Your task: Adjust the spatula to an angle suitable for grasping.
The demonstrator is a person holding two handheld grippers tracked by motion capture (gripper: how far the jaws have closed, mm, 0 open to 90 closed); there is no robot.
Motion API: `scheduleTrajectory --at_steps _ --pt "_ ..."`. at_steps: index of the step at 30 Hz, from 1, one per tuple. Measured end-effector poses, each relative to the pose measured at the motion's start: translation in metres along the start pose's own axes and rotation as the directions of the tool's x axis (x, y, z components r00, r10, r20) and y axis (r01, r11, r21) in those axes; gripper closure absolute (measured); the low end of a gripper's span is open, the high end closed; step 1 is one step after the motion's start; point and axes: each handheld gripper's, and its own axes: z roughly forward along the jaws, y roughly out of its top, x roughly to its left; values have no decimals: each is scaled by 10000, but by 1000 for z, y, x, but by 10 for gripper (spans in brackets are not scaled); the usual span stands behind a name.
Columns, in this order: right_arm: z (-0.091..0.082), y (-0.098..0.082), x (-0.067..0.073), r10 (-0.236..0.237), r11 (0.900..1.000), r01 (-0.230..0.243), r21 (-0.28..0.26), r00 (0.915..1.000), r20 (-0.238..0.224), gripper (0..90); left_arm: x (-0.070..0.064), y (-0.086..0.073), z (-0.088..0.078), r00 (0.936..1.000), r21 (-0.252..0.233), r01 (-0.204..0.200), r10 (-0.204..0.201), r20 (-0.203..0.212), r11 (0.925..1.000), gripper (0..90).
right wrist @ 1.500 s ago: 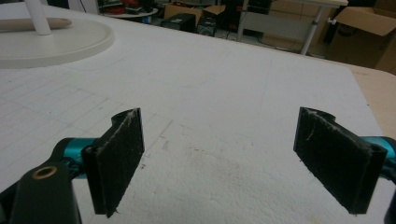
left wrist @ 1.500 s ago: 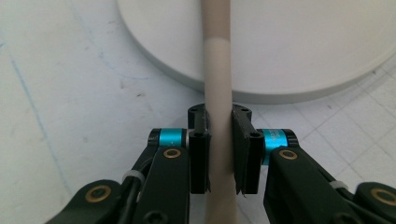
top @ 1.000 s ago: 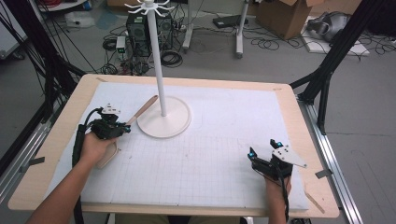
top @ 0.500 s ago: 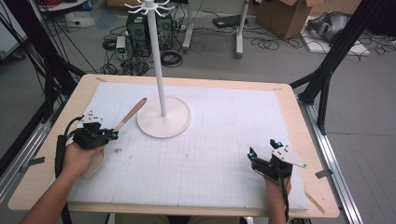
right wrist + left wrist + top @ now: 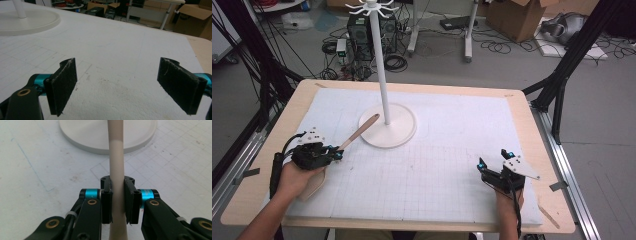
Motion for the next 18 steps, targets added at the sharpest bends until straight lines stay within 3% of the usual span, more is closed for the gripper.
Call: scheduleTrajectory --at_steps 7,12,18 --pt "0 0 0 4 10000 -4 6 10000 -1 146 -7 4 6 9987 -166 -210 217 453 9996 783" --pt "0 0 0 -27 10000 27 -1 10000 19 146 -18 7 15 9947 108 -429 417 941 9990 782" --pt "0 0 0 -55 10000 55 25 10000 34 146 -23 4 23 9931 287 -355 321 1124 9990 782"
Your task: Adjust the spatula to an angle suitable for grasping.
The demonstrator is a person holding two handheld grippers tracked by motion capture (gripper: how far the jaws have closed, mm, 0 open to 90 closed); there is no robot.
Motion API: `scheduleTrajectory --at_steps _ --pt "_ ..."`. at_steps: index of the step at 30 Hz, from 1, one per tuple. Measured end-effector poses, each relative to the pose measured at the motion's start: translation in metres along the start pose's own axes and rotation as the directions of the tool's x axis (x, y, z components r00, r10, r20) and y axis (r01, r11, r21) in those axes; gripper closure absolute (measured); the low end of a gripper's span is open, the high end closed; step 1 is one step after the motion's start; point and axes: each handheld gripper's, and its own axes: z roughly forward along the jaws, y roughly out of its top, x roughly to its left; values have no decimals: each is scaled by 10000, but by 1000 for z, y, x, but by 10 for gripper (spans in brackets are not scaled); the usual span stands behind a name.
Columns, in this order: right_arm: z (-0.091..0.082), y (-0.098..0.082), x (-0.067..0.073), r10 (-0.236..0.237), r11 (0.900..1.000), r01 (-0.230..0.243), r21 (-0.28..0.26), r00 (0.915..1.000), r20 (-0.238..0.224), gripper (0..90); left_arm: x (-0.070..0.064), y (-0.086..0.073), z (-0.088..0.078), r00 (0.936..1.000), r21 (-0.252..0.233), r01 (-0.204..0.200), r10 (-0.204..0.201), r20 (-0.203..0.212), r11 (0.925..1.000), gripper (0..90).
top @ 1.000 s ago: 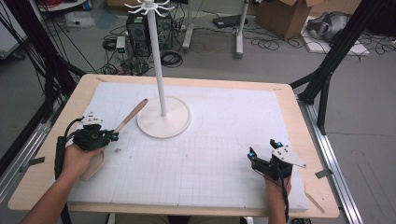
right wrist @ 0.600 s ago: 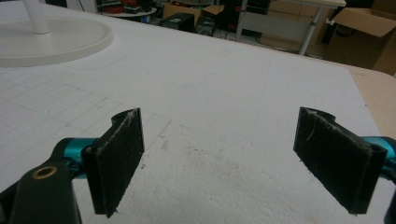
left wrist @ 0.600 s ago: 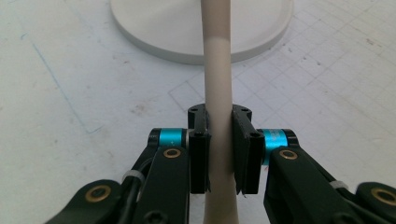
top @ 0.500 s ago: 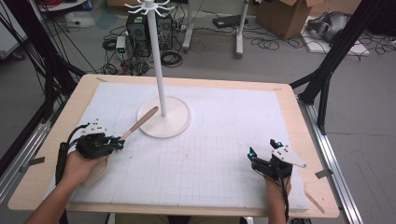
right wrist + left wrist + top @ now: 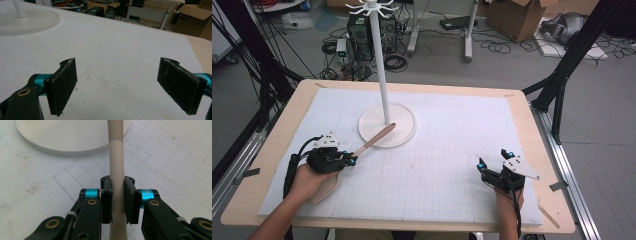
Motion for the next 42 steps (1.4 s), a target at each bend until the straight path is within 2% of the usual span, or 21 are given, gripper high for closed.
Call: scheduleTrajectory --at_steps 5,7,8,10,12,20,23,24,25,28,31,34,35,37,42 --pt "0 0 1 -8 10000 8 37 10000 -19 146 -5 1 8 9997 207 260 -260 -2 9994 782" --pt "0 0 1 -36 10000 36 58 10000 12 146 -12 3 12 9994 236 50 -58 348 9997 782" --pt "0 0 1 -36 10000 36 58 10000 12 146 -12 3 12 9994 236 50 -58 348 9997 782" --pt "1 0 1 -53 10000 53 58 10000 20 146 -18 5 16 9984 385 -314 295 491 9988 781" --pt "1 0 1 -64 10000 64 36 10000 14 146 -21 7 20 9972 534 -513 483 569 9973 781" --pt "1 0 1 -57 10000 57 49 10000 13 146 -32 6 34 9973 1105 -467 400 621 9928 781" --pt "1 0 1 -73 10000 73 33 10000 14 146 -34 7 35 9975 1107 -312 238 671 9934 782" --pt "1 0 1 -95 10000 95 19 10000 16 146 -36 8 34 9968 1117 -383 301 743 9930 781" --pt "1 0 1 -70 10000 70 34 10000 20 146 -38 9 34 9954 1002 -504 418 861 9937 782" --pt "1 0 1 -95 10000 95 20 10000 20 146 -45 12 36 9893 1045 -1025 904 1142 9892 781" --pt "1 0 1 -106 9999 106 19 9999 21 146 -50 15 41 9783 1053 -1507 1329 1592 9830 782" --pt "1 0 1 -73 10000 73 33 10000 18 146 -55 18 46 9748 1148 -1608 1395 1743 9803 781" --pt "1 0 1 -85 10000 85 18 10000 11 146 -57 19 48 9745 1182 -1637 1419 1739 9794 781" --pt "1 0 1 -70 10000 69 32 10000 16 146 -58 20 54 9779 1354 -1499 1267 1663 9794 781" --pt "1 0 0 -130 9999 130 24 9999 8 146 -59 21 55 9798 1452 -1434 1197 1605 9790 781"
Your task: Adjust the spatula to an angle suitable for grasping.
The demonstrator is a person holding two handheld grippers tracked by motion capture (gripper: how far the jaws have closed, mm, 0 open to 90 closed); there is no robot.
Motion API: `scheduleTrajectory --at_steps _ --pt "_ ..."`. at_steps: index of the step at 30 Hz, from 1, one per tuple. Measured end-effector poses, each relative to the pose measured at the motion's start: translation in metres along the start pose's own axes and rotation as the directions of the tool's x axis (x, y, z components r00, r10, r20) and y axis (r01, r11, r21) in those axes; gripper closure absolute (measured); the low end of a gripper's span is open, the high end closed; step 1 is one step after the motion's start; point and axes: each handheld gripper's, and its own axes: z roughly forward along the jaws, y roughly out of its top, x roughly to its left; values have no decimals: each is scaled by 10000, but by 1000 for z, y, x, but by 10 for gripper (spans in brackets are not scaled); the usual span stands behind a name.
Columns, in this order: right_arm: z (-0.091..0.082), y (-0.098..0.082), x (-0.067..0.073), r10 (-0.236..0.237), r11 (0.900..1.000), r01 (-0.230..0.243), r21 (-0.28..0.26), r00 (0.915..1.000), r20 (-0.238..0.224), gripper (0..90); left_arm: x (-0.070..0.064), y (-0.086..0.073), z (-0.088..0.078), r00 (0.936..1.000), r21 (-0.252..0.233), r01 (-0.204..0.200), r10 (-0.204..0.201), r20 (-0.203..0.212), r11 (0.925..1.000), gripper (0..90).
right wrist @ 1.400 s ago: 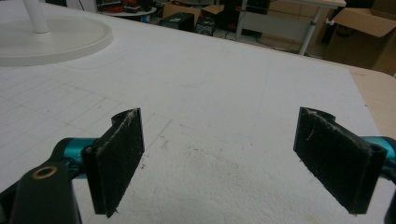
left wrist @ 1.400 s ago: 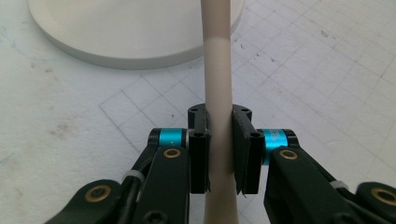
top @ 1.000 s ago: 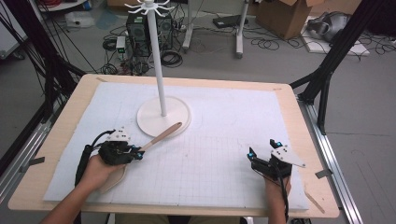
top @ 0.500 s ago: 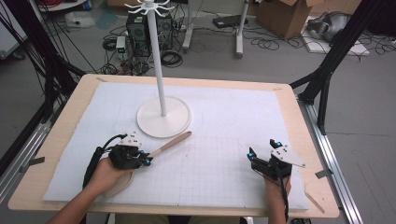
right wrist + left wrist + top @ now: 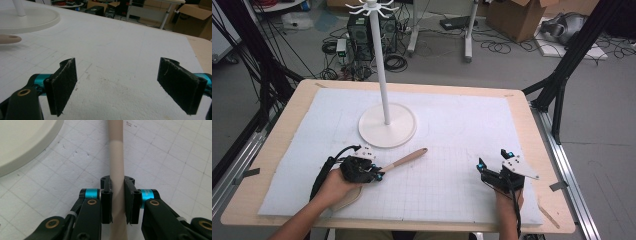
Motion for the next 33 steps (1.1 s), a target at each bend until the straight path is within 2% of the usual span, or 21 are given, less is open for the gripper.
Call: scheduleTrajectory --at_steps 4,9,10,11,12,14,15,16,17,19,22,23,24,25,26,27,28,29,30,31,33 --pt "0 0 0 -36 10000 36 0 10000 -12 146 -1 3 1 10000 214 -8 10 -95 9998 779" --pt "0 0 0 -39 10000 39 -7 10000 -8 146 0 2 1 10000 189 84 -84 -32 9998 772" --pt "0 0 0 -39 10000 39 -7 10000 -8 146 1 2 1 9999 125 148 -149 29 9998 772" --pt "0 0 0 -48 10000 48 5 10000 -9 146 2 3 -2 9995 -97 303 -303 63 9995 710" --pt "0 0 0 -48 10000 48 5 10000 -9 146 2 3 -2 9995 -97 303 -303 63 9995 673" --pt "0 0 0 -62 10000 62 20 10000 4 146 4 4 -6 9992 -300 392 -389 121 9988 657" --pt "0 0 0 -64 10000 64 22 10000 8 146 6 4 -11 9984 -612 563 -561 42 9965 630" --pt "0 0 0 -64 10000 64 22 10000 8 146 6 4 -11 9984 -612 563 -561 42 9965 599" --pt "0 0 0 -52 10000 52 28 10000 3 146 8 4 -14 9976 -755 689 -686 68 9948 599" --pt "0 0 0 -64 10000 64 21 10000 -1 146 12 3 -22 9955 -1200 947 -952 9 9883 528" --pt "0 0 0 -53 10000 53 8 10000 -10 146 20 -1 -38 9914 -2047 1271 -1307 -41 9705 387" --pt "0 0 0 -53 10000 53 8 10000 -10 146 22 -2 -43 9896 -2390 1375 -1436 -84 9612 387" --pt "0 0 0 -63 10000 63 22 10000 3 146 27 -6 -55 9871 -3017 1453 -1587 -201 9423 343" --pt "0 0 0 -67 10000 67 23 10000 3 146 27 -6 -55 9871 -3017 1453 -1587 -201 9423 321" --pt "0 0 0 -22 10000 22 51 10000 -19 146 29 -9 -60 9864 -3293 1426 -1616 -310 9334 296" --pt "0 0 0 -56 10000 56 20 10000 5 146 31 -11 -65 9853 -3590 1411 -1660 -394 9226 278" --pt "0 0 0 -31 10000 31 42 10000 -16 146 35 -16 -74 9830 -4112 1392 -1758 -523 9009 267" --pt "0 0 1 12 10000 -12 67 10000 -30 146 35 -16 -74 9830 -4112 1392 -1758 -523 9009 235" --pt "0 0 1 12 10000 -12 67 10000 -30 146 37 -19 -77 9819 -4284 1388 -1803 -575 8929 235" --pt "0 0 0 -59 10000 59 25 10000 2 146 38 -21 -80 9821 -4407 1345 -1785 -597 8875 191" --pt "0 0 1 -9 10000 9 58 10000 -3 146 41 -26 -84 9838 -4630 1152 -1654 -693 8788 196"
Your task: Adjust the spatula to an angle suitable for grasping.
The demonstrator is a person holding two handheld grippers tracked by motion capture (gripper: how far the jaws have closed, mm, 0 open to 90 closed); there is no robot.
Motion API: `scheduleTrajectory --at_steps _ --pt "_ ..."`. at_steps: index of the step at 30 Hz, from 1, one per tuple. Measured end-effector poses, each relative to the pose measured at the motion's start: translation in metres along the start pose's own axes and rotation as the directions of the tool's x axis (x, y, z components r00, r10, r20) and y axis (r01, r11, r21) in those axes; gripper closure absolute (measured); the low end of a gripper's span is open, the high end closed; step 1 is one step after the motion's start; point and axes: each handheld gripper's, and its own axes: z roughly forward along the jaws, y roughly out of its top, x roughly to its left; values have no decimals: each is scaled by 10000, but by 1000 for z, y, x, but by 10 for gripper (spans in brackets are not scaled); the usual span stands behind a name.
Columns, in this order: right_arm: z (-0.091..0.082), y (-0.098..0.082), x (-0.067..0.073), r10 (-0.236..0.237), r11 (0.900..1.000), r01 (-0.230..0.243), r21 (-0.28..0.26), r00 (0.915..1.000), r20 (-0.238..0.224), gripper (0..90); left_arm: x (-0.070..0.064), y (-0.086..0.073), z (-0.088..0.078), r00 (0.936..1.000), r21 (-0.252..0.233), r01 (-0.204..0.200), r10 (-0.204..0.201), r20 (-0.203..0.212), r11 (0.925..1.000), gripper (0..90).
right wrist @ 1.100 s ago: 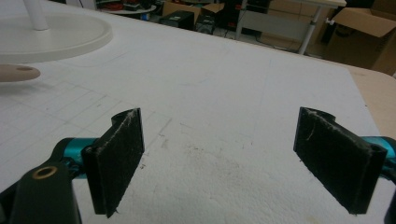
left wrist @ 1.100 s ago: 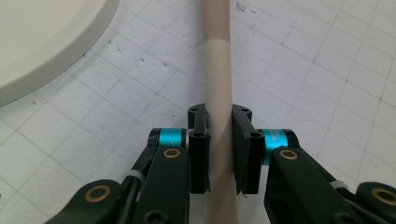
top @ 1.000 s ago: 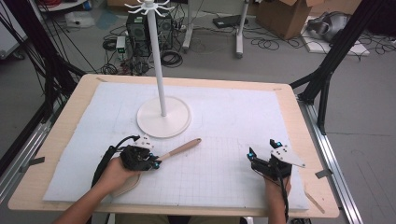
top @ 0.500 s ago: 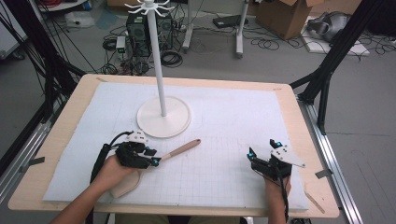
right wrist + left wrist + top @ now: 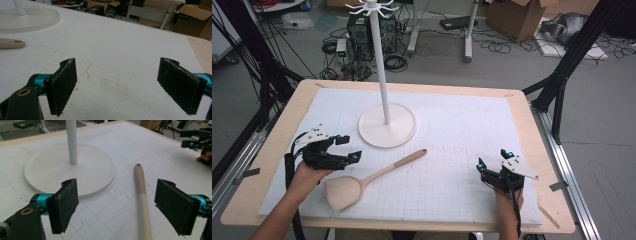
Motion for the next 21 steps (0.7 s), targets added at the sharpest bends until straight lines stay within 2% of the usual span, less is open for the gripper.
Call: scheduleTrajectory --at_steps 1,6,10,15,21 --pt "0 0 0 3 10000 -3 -27 10000 -6 146 2 -1 -2 10000 -157 -82 83 13 9998 197" --pt "1 0 1 -18 10000 18 58 10000 9 146 9 -9 -15 9986 -1044 -190 137 -512 9944 197" --pt "2 1 1 -139 9998 138 129 9999 46 146 13 -13 -24 9941 -1444 -10 -147 -1076 9895 195" --pt "2 1 0 -46 10000 46 85 10000 40 146 20 -17 -29 9907 -1445 134 -327 -1321 9894 195" --pt "1 1 1 -74 9999 74 111 10000 47 146 22 -18 -30 9913 -1223 246 -401 -1257 9922 203"
